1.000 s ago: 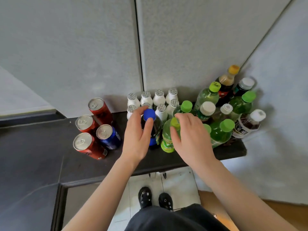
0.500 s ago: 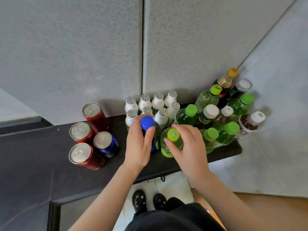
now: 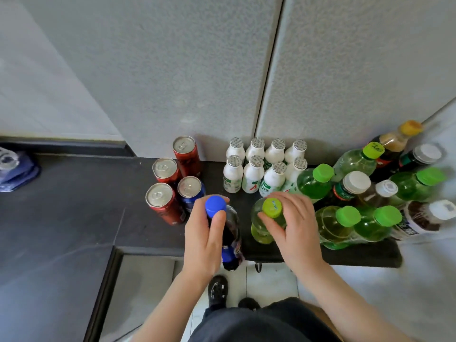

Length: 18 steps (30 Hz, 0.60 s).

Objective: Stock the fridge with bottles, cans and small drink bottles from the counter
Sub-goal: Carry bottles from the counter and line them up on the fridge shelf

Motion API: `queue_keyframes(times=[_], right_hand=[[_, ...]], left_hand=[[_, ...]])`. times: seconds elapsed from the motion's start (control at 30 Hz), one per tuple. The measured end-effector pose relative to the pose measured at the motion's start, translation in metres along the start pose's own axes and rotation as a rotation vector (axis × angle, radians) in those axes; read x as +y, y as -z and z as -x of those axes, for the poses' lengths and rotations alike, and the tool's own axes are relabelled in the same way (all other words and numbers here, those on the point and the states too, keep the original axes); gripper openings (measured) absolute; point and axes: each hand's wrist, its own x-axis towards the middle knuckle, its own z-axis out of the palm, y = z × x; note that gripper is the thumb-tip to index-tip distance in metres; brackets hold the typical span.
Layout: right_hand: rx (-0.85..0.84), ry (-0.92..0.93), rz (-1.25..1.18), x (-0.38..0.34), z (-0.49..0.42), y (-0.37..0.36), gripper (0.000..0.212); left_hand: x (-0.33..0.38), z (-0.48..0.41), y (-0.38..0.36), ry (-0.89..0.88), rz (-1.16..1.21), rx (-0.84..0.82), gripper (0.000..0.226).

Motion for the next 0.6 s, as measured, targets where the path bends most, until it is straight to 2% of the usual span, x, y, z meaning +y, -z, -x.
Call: queue_keyframes(times=[0.07,0.13,0.27,0.47,0.6], right_hand=[[-0.039,-0.092,-0.16,0.0,0.002,0.007,0.047],[-0.059,-0.104,-0.269,-0.006,0.007,0.011,0.046],[-0.099,0.046,-0.368,-0.019,0.017,0.013,0.042],[-0.34,0.228,-0.576,-0.041,0.038,-0.001,0.021],[-0.517,0.353,-0.625,-0.063,0.07,-0.011,0.032]], left_hand=[[0.003,0.014,0.006,0.027,-0.028,0.056,0.032],[0.009,0.031,0.012,0.058,-0.047,0.116,0.028],[0.017,0.07,0.023,0.098,-0.079,0.299,0.03],[0.016,0.146,0.039,0.27,-0.037,0.673,0.031],[0.014,0.213,0.044,0.398,-0.023,0.862,0.032]])
